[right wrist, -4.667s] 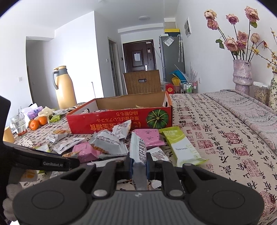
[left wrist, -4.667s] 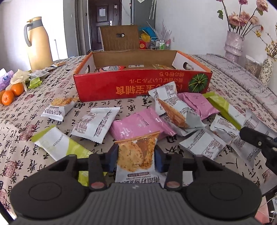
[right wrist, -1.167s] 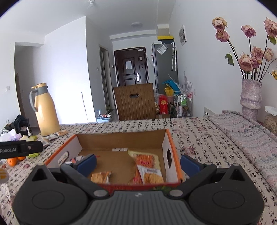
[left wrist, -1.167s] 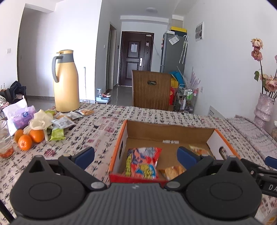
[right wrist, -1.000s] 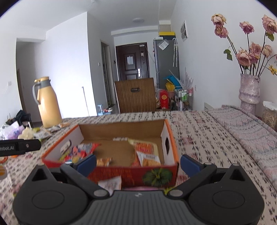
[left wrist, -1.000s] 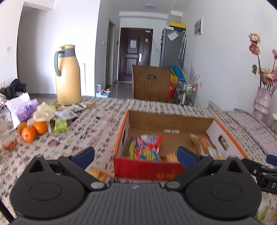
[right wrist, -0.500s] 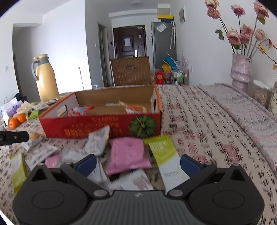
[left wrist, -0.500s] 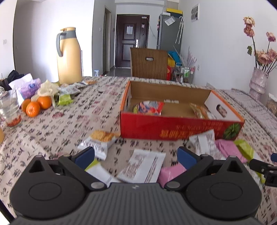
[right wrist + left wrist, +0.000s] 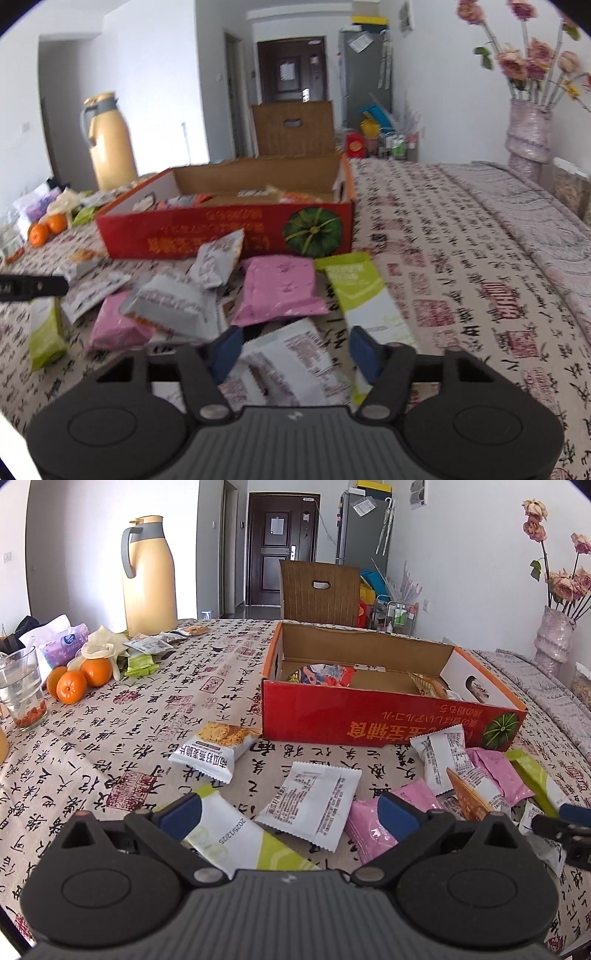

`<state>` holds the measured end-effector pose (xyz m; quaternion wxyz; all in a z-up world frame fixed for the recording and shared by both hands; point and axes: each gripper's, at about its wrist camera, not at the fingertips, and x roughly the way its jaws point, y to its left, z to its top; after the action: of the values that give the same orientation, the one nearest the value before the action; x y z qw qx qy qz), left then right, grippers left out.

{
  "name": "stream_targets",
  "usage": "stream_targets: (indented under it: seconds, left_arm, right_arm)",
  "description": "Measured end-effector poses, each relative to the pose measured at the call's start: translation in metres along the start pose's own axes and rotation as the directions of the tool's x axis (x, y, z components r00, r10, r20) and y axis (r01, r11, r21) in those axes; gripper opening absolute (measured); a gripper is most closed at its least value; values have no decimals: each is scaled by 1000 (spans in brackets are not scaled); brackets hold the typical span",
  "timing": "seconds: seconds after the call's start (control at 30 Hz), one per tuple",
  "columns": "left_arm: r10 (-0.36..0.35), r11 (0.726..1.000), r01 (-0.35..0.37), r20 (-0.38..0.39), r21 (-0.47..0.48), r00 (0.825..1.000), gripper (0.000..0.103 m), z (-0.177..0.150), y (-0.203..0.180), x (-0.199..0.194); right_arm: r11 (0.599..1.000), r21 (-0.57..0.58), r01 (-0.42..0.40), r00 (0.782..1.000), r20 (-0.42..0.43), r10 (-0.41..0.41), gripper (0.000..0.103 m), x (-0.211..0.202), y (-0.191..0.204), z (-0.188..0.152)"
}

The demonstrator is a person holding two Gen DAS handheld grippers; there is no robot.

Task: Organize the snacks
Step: 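Lower the right tool onto a white snack packet and close it, then grasp the green-and-white snack bar with the left tool while the right tool holds its packet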

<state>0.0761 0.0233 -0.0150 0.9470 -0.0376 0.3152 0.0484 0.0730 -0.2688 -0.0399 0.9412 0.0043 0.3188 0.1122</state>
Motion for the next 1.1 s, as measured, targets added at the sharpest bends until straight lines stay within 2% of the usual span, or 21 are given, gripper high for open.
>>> stream_targets:
  seconds: [0.2,0.33,0.4,0.5,0.83,1.1]
  left_arm:
    - [-2,1000,2,-18,3,1000,103,-1,-1,4]
    - [-2,1000,3,-19,3,1000,103,-1,-1,5]
    - [-3,1000,3,-23,3,1000,103,-2,-2,5]
    - [0,1000,0,-23,4,1000,103,-2,-1,6]
    - [25,1000,-25,-27,-3,999,103,-4,3,5]
    - [50,999,-50,-43,-11,998,103,-6,11,4]
  right_arm:
    - [1000,-16,3,998,-63,-5,50,17,-2,-8]
    - [999,-41,13,999,-47,-15,49,18,-1,-10]
    - [999,-50,10,999,-37,-12,43,17,0,-12]
    - [999,-43,14,1000,-25,-15,39,16,1,-13]
    - [999,31,35,997,71,-37,39,-1,-5,-9]
    - [997,63,40,993,111,-47,39,-8,-9,-7]
